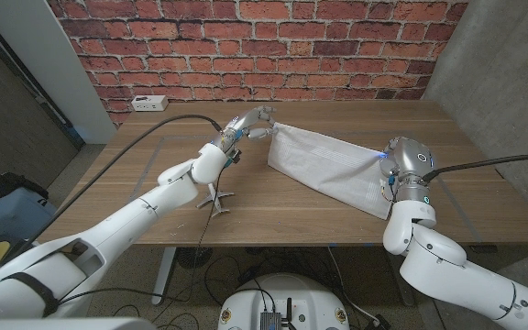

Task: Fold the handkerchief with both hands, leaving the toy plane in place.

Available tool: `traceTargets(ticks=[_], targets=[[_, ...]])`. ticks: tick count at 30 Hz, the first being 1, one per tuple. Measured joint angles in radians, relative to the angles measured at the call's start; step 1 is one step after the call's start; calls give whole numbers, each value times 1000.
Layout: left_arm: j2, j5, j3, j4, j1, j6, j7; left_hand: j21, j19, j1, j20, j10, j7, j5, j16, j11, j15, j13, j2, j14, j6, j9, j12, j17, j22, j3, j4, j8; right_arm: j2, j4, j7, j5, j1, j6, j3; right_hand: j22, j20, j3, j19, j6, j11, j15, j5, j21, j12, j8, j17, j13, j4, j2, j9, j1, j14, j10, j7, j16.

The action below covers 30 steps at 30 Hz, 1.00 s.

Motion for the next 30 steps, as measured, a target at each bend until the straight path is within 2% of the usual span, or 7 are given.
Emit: traceTargets(ticks=[20,30], targets=[[-78,23,75,151,-121,-5,4,0,0,3,0,0,0,0,0,0,0,0,3,0,0,0,0,0,0,0,0,0,25,90,58,-17,28,27,37,-5,0,9,0,0,-5,-5,-5,-4,0,0,0,0,-2,-1,0,1,5,5,0,-13],[-112,37,113,220,-171,-7,16,0,0,3,0,0,0,0,0,0,0,0,3,0,0,0,0,0,0,0,0,0,26,126,89,-15,48,34,43,-5,0,14,0,2,-5,-2,-8,-8,0,0,-5,0,3,-8,0,-5,9,5,2,-17]])
